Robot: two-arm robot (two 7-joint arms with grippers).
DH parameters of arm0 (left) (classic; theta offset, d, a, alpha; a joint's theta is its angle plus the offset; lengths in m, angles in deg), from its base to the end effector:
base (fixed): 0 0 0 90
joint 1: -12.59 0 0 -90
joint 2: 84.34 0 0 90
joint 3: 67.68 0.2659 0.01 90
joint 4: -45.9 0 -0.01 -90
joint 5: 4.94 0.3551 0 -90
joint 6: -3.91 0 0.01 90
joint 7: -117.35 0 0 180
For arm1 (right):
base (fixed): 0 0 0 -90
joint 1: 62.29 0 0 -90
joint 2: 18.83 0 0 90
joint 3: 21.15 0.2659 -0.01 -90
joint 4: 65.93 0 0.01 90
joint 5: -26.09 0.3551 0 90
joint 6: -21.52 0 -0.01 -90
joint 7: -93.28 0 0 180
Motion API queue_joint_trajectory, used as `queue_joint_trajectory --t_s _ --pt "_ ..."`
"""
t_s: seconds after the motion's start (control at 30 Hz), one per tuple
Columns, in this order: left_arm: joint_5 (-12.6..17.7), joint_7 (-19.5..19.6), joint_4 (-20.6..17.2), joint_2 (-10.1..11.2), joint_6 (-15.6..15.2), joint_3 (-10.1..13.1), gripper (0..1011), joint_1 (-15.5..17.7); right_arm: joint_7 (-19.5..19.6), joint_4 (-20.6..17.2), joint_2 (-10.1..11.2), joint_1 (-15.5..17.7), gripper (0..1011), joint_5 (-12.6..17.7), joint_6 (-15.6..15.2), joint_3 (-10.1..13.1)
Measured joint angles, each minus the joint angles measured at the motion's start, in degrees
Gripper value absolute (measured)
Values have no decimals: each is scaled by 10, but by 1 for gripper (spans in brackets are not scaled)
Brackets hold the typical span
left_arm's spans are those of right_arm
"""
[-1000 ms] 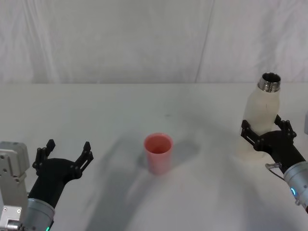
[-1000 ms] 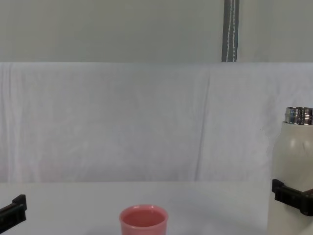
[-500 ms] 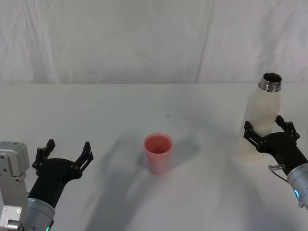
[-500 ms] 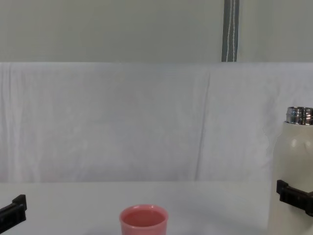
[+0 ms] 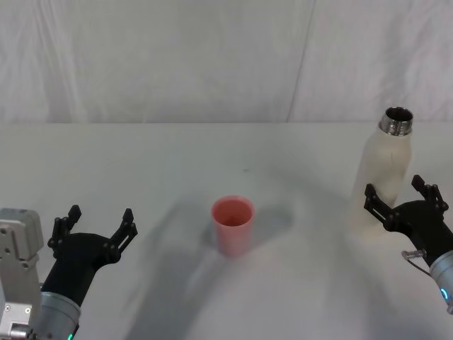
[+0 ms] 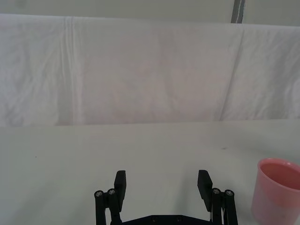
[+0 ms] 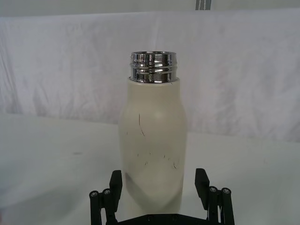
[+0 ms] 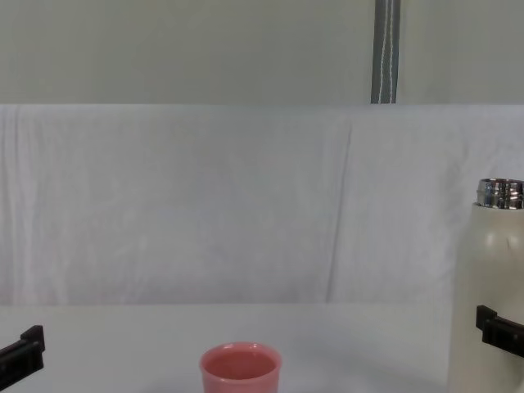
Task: Grasp the thermos with one hand and pour water into the cup lid.
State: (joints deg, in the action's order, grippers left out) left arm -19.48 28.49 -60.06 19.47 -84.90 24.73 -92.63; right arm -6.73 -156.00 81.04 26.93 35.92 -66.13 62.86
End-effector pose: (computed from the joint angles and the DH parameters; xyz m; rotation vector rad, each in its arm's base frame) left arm 0.3051 0.0270 -0.2628 -0.0379 0.0140 1.4460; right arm 0.3768 -0.0087 -0.2726 0.0268 -0.0306 -1.2927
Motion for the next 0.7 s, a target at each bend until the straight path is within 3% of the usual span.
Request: queue_joint_trajectory --t_s 0.4,0.7 --pt "0 0 0 0 0 0 1001 0 1 -26 5 34 1002 1 6 4" --pt "0 0 0 0 0 0 1001 0 -7 -38 4 53 1002 -1 19 -9"
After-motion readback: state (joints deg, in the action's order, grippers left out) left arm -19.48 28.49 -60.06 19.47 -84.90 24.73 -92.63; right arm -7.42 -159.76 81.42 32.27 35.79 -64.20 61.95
